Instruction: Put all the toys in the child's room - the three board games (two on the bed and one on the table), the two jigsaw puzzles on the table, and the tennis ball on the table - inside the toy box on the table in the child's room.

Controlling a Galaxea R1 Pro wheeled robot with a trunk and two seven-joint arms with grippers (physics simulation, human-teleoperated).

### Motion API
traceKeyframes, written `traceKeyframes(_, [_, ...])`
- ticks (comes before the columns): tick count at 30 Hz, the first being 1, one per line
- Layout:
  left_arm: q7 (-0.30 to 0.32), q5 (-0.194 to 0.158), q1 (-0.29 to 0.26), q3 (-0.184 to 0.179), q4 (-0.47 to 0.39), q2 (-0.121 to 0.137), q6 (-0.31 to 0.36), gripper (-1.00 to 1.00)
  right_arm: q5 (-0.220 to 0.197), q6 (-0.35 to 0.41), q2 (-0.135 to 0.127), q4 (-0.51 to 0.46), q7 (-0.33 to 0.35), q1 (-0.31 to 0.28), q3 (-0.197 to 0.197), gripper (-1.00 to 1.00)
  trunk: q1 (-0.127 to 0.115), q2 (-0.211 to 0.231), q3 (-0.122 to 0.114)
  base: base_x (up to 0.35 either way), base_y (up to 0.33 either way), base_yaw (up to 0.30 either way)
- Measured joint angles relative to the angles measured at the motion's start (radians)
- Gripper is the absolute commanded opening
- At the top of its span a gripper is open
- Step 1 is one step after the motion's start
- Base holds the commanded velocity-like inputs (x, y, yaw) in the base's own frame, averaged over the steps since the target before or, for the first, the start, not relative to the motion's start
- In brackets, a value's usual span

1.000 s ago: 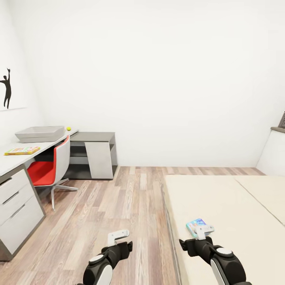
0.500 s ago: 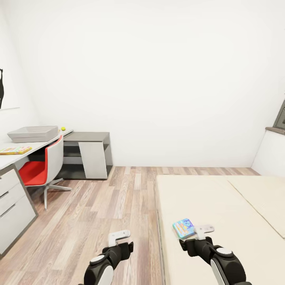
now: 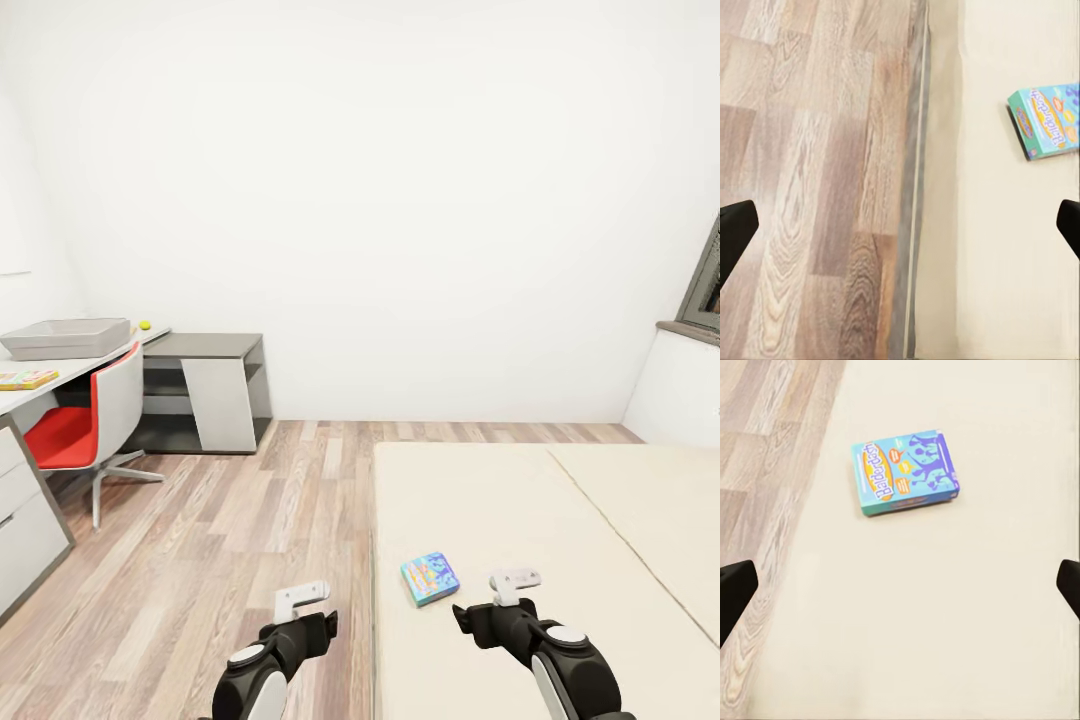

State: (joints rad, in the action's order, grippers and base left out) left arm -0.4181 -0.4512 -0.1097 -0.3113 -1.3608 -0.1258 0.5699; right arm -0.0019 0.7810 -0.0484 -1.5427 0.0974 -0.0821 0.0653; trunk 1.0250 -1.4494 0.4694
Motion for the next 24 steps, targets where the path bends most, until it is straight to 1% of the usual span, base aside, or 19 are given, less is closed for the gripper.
traceKeyframes(24, [0.0, 0.0, 0.0, 0.0, 0.0, 0.0, 0.0, 1.0, 0.0, 0.0, 0.0, 0.0, 0.0, 0.0, 0.0, 1.0, 0.0, 0.0, 0.0, 0.0, -0.282, 0.0])
